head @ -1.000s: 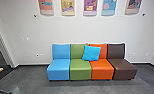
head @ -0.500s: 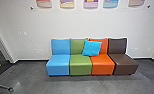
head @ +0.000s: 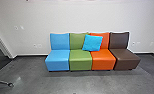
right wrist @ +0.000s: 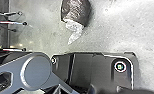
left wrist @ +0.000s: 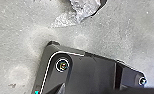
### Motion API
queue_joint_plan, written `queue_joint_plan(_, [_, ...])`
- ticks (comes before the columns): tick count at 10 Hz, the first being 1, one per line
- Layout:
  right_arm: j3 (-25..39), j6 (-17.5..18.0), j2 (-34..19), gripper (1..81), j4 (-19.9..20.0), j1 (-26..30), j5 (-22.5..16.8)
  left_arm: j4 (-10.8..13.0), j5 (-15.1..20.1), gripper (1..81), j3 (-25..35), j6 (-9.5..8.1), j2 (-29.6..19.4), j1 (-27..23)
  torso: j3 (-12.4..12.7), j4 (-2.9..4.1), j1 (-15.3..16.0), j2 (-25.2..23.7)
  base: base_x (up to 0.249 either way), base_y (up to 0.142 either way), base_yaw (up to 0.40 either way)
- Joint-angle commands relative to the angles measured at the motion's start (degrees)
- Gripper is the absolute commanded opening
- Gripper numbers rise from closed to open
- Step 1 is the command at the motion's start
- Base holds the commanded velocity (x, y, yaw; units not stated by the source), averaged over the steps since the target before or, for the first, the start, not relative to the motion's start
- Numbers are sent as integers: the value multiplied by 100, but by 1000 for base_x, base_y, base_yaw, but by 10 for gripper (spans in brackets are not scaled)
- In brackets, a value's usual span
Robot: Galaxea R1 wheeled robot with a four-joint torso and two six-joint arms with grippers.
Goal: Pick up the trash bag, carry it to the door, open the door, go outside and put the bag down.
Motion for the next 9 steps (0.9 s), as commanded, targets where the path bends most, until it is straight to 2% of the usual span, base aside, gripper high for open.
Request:
queue_joint_plan(1, [200,-9,-301,811,66,423,-605,-185,405,811,97,-11,-222,-472,2,0,358,-555,0,0,0])
queue_joint_plan(7, [375,-9,-372,811,31,643,-702,-387,475,811,97,-11,-345,-692,-24,0,1097,-1733,0,0,0])
queue_joint_plan(8, [375,-9,-372,811,5,642,-711,-414,545,811,97,-20,-345,-771,-568,0,1233,-1952,0,0,0])
queue_joint_plan(9, [375,-9,-372,811,4,634,-711,-423,545,811,97,-11,-337,-841,-603,0,1323,-2096,0,0,0])
